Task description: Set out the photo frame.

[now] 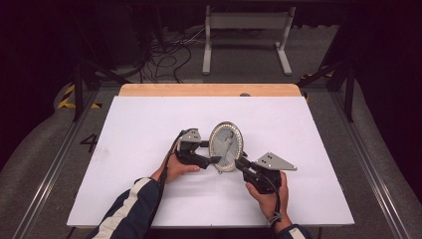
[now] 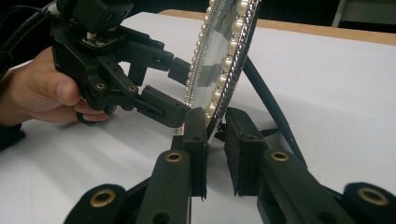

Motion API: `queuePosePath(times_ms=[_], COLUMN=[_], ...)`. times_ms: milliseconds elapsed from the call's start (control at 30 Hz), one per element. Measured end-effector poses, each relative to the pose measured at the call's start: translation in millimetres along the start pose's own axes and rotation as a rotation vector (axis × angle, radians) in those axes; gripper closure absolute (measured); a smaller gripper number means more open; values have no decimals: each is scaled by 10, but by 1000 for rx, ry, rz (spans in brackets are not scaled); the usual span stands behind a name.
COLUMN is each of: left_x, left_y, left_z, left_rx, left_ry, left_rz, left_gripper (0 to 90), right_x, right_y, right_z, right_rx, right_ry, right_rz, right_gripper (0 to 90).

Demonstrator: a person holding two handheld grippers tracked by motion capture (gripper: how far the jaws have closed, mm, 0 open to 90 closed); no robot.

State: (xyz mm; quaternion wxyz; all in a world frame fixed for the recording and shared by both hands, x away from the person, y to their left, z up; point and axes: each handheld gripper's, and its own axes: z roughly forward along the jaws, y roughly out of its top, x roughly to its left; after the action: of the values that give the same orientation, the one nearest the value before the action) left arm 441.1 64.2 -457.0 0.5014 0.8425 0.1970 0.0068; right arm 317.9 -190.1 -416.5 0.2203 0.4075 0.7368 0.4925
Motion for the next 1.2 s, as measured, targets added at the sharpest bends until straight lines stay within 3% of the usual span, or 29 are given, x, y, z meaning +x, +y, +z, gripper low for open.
queuePosePath(times_ms=[167,333,900,1200], left_x=[16,4,-55,-72], left_y=[-22,-41,-101,-71], left_z=[-35,-66,-191,-192], left_rx=[-2,3,40,-5], left_ry=[4,12,32,109], left_rz=[-14,-17,-4,-8], left_gripper=[365,416,437,424], right_x=[-32,-94,-182,-170], right_y=[15,19,54,73], right_z=[-6,2,77,66], right_rx=[-4,-9,3,-6], right_ry=[-10,5,16,-9], right_rz=[-11,6,12,-2], right_gripper=[819,822,809,781])
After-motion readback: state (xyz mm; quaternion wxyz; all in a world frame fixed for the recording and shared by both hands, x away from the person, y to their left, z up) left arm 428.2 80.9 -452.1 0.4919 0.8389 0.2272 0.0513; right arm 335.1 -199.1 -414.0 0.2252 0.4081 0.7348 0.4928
